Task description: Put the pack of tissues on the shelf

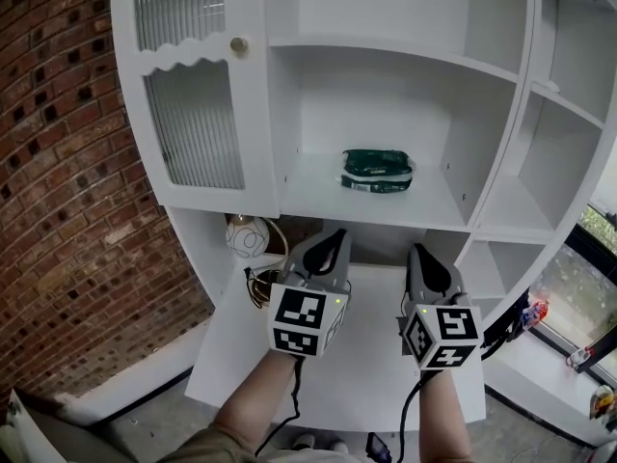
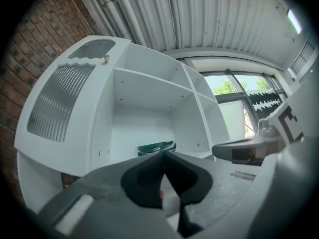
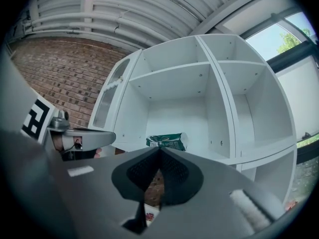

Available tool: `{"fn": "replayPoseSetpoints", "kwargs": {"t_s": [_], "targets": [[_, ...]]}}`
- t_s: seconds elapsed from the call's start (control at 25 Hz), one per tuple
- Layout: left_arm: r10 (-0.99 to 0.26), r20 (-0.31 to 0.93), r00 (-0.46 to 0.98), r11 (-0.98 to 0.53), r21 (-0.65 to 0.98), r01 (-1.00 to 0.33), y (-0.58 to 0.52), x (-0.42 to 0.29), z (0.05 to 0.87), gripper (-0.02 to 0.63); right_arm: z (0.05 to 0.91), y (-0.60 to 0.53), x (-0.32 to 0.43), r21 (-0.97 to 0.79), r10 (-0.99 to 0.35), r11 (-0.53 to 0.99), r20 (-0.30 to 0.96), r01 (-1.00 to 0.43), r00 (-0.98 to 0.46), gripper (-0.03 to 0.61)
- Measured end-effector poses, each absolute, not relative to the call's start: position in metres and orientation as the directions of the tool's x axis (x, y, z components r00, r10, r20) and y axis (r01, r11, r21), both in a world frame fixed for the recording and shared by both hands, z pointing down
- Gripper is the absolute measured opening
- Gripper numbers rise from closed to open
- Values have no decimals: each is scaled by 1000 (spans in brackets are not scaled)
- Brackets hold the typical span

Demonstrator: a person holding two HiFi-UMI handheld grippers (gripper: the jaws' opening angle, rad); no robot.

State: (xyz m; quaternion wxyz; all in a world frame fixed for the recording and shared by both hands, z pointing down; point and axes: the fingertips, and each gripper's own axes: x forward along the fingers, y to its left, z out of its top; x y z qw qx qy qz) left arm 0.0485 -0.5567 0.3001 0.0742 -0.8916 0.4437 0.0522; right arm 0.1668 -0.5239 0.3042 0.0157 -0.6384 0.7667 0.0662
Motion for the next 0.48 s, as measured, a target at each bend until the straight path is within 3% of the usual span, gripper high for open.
{"fn": "replayPoseSetpoints", "kwargs": {"t_s": [0.48], "targets": [[-773, -186, 606, -607, -59, -793, -552, 47, 285, 8, 286, -512, 168, 90, -964, 179, -180, -980, -193, 3]]}}
